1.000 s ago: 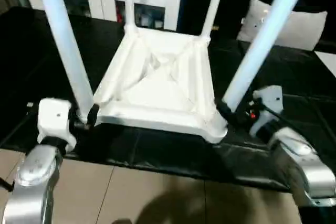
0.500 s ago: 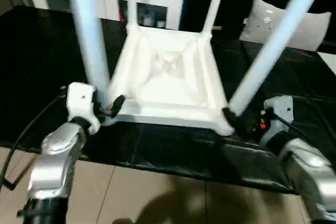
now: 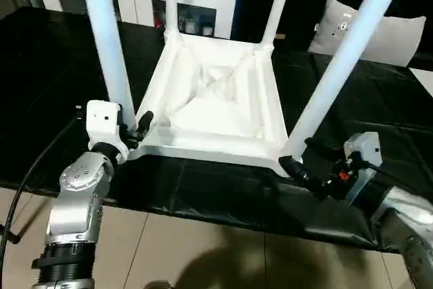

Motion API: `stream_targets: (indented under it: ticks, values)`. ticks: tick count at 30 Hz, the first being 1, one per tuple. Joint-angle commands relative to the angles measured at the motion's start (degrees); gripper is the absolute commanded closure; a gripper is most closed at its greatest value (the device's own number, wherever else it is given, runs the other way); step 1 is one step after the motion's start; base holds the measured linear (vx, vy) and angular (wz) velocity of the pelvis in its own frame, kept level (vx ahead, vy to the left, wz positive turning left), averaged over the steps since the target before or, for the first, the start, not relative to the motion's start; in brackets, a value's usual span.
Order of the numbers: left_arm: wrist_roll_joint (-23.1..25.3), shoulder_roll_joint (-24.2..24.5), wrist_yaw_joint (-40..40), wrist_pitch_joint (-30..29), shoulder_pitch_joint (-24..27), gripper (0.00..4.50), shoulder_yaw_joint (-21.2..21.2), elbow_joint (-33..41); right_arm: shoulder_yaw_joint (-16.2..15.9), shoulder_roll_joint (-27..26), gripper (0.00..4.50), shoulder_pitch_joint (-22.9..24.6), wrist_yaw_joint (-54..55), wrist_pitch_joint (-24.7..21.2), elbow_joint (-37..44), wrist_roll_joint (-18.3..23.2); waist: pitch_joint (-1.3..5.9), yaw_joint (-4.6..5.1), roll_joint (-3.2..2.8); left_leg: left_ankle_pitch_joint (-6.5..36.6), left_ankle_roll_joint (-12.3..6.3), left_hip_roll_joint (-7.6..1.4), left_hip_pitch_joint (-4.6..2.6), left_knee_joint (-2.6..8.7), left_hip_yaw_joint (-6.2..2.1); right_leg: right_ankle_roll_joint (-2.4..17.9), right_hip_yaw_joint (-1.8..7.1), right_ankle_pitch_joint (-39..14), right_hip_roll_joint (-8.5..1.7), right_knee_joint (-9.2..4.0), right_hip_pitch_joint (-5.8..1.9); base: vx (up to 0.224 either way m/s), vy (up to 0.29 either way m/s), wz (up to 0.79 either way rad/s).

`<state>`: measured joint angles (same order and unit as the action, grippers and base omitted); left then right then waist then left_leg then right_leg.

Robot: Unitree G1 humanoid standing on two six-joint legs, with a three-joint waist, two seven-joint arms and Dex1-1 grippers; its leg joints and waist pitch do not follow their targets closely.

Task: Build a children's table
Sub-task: Flip table

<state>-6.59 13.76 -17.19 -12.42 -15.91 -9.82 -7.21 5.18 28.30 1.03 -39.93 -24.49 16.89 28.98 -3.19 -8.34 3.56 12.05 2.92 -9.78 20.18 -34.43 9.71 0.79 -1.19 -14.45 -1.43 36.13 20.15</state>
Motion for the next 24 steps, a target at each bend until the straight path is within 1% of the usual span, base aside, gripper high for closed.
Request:
stream_targets:
  ticks: [1,2,3,5,6,7,8,9,10,11,13,15,17,18,20,21,23,24]
  values:
    - [-0.26,-0.57,-0.08,0.26,0.32,1.48,1.17,-0.55,0.04,0.05,0.00,0.13,-0.35,-0.75,1.57,0.56,2.76,-0.12,-0.19,5.66,-2.16,-4.06,-0.57,4.33,-1.88,8.61,2.89,0.02,-6.93,-4.26,-1.26,0.000,0.000,0.00]
    - [-0.25,-0.58,-0.07,0.27,0.31,1.54,1.15,-0.60,-0.26,-0.19,0.00,-0.12,-0.06,-0.76,1.46,0.33,2.74,-0.14,-0.16,5.50,-2.18,-4.03,-0.62,4.29,-1.84,8.72,2.86,0.18,-6.96,-4.29,-1.15,0.000,0.000,0.00]
    - [-0.10,-0.53,0.12,0.01,0.33,1.54,1.12,-0.65,0.23,0.37,0.00,0.17,-1.03,-0.30,1.13,0.68,2.74,-0.13,-0.19,5.44,-2.08,-3.99,-0.60,4.31,-1.84,9.03,2.83,-0.07,-6.92,-4.29,-1.12,0.000,0.000,0.00]
    - [0.01,-0.52,0.18,-0.15,0.25,1.77,1.14,-0.77,0.98,1.41,0.00,0.57,-2.22,-0.04,0.69,1.14,2.62,-0.29,-0.14,6.41,-1.83,-4.03,-0.62,4.39,-1.83,9.09,2.85,-1.54,-7.01,-4.46,-1.14,0.000,0.000,0.00]
    - [-0.17,-0.64,0.17,-0.30,0.28,1.93,1.07,-0.65,1.29,2.29,0.00,0.69,-3.06,-0.07,0.38,1.33,2.53,-0.43,0.14,6.94,-1.82,-4.03,-0.65,4.43,-1.82,8.98,2.85,-2.68,-7.03,-4.57,-1.18,0.000,0.000,0.00]
    - [-0.17,-0.64,0.17,-0.30,0.28,1.95,1.07,-0.65,1.29,2.29,0.00,0.69,-3.06,-0.07,0.38,1.33,2.52,-0.47,0.05,6.96,-1.73,-4.04,-0.60,4.46,-1.85,8.86,2.86,-3.13,-7.04,-4.61,-1.21,0.000,0.000,0.00]
    - [-0.52,-0.80,0.33,-0.59,0.37,1.95,0.91,-0.30,1.32,2.95,0.00,0.18,-3.43,-0.78,0.08,1.58,2.55,-0.48,0.16,6.98,-1.68,-4.00,-0.60,4.41,-1.79,8.72,2.91,-3.39,-7.05,-4.64,-1.15,0.000,0.000,0.00]
    - [-0.54,-0.80,0.34,-0.60,0.37,2.09,0.91,-0.29,1.34,3.01,0.00,0.13,-3.47,-0.88,0.08,1.61,2.54,-0.51,0.13,6.83,-1.67,-4.02,-0.62,4.44,-1.85,8.72,2.87,-3.45,-7.05,-4.66,-1.15,0.000,0.000,0.00]
    - [-0.63,-0.82,0.56,-0.83,0.41,2.09,0.91,-0.23,1.35,3.54,0.00,-0.15,-3.95,-1.40,0.02,1.53,2.53,-0.49,0.15,6.76,-1.68,-4.04,-0.65,4.43,-1.86,8.72,2.87,-3.34,-7.05,-4.64,-1.11,0.000,0.000,0.00]
    - [-0.67,-0.89,0.64,-0.97,0.48,2.31,0.94,-0.18,1.29,3.92,0.00,-0.20,-4.25,-1.30,-0.12,1.17,2.56,-0.50,0.19,6.41,-1.81,-4.03,-0.64,4.39,-1.87,8.75,2.86,-2.85,-7.02,-4.58,-1.12,0.000,0.000,0.00]
    - [-1.13,-1.42,1.22,-2.19,0.59,2.35,0.68,0.10,2.00,4.38,0.00,-0.13,-4.14,-1.29,-0.64,0.78,2.57,-0.55,0.20,6.03,-1.90,-4.03,-0.58,4.35,-1.88,8.78,2.85,-2.16,-7.02,-4.50,-1.19,0.000,0.000,0.00]
    - [-1.96,-1.95,1.44,-3.04,0.72,2.42,0.23,0.51,2.51,4.91,0.00,0.40,-4.35,-0.95,-0.51,0.85,2.57,-0.63,0.48,5.26,-2.17,-3.98,-0.50,4.24,-1.78,9.04,2.86,-1.44,-7.07,-4.43,-1.30,0.000,0.000,0.00]
    - [-2.23,-2.08,1.70,-4.55,0.84,2.45,0.14,0.99,3.28,5.25,0.00,0.65,-3.87,-1.20,-0.63,1.00,2.56,-0.69,0.41,4.92,-2.34,-3.95,-0.52,4.20,-1.80,8.99,2.83,-1.54,-7.00,-4.42,-1.23,0.000,0.000,0.00]
    - [-2.31,-2.09,1.80,-5.24,0.80,2.45,0.12,1.16,3.54,5.39,0.00,0.62,-3.70,-1.34,-0.71,1.02,2.53,-0.70,0.50,5.13,-2.45,-3.93,-0.55,4.22,-1.79,8.97,2.80,-2.10,-7.02,-4.52,-1.19,0.000,0.000,0.00]
    - [-3.32,-2.73,2.86,-7.98,0.46,2.46,-0.65,1.41,3.73,5.81,0.00,0.71,-3.86,-0.90,-0.38,0.64,2.50,-0.66,0.40,5.44,-2.38,-3.96,-0.57,4.24,-1.81,9.06,2.79,-2.85,-7.02,-4.55,-1.14,0.000,0.000,0.00]
    - [-4.03,-3.17,3.38,-9.03,0.18,2.46,-1.15,1.63,4.00,6.06,0.00,1.10,-4.87,-0.32,0.53,1.17,2.49,-0.68,0.38,5.77,-2.28,-4.00,-0.59,4.21,-1.78,9.17,2.81,-3.22,-7.04,-4.61,-1.15,0.000,0.000,0.00]
    - [-6.06,-4.40,4.31,-11.72,-0.53,2.46,-2.14,3.04,5.84,6.28,0.00,2.19,-7.16,-0.13,3.43,4.51,2.44,-0.83,0.48,6.52,-2.42,-3.97,-0.61,4.18,-1.74,9.21,2.88,-4.25,-7.14,-4.69,-1.26,0.000,0.000,0.00]
    - [-7.77,-5.38,4.70,-13.92,-1.09,2.46,-2.85,4.17,7.44,6.45,0.00,2.69,-8.09,-1.00,4.94,7.14,2.40,-0.88,0.57,6.37,-2.83,-4.00,-0.52,4.17,-1.75,9.07,2.90,-4.32,-7.14,-4.75,-1.30,0.000,0.000,0.00]
